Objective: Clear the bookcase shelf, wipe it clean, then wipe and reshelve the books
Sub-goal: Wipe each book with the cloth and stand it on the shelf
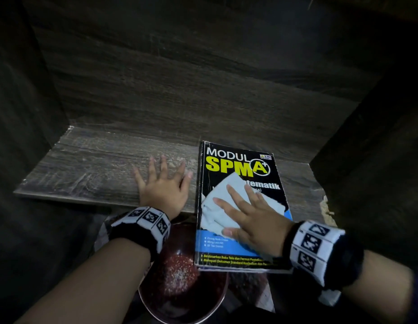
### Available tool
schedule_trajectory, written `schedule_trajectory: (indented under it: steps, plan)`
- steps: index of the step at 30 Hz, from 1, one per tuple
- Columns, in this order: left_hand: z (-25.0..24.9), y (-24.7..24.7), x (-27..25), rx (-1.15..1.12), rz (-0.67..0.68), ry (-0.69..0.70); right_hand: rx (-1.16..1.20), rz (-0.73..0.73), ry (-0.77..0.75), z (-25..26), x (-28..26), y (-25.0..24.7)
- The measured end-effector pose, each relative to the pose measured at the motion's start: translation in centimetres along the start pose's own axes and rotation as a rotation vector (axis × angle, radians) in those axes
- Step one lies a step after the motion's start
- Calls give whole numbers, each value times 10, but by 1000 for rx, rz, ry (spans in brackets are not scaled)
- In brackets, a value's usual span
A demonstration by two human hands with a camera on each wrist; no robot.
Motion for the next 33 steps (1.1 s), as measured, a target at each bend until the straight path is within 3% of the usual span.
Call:
schedule_trajectory:
  steps: [2, 5, 8, 13, 20, 26, 33]
  plan:
    - [-1, 0, 0, 34, 33, 17, -67, -91, 2, 6, -18, 12]
    - [-1, 1, 0, 64, 44, 27, -92, -118, 77, 13, -36, 26]
    - [0, 1, 0, 46, 45, 21, -92, -119, 33, 10, -52, 35]
    - [0, 3, 0, 71, 14, 34, 4, -55, 121, -36, -72, 36]
    - [0, 5, 0, 85, -26, 42, 51, -82, 333, -79, -13, 9]
    - [0, 6, 0, 93, -62, 53, -21, -29, 177, -57, 26, -7]
    - [0, 7, 0, 97, -71, 58, -64, -27, -11, -27, -12, 9]
Point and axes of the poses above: each hand's wrist, its own x-axis towards the middle knuckle, its own y-axis out of the palm, z = x × y, the point moved 3 cm from there along x, towards the middle knuckle, and after that the axes turned 9 degrees about -z, right-handed, at the moved point
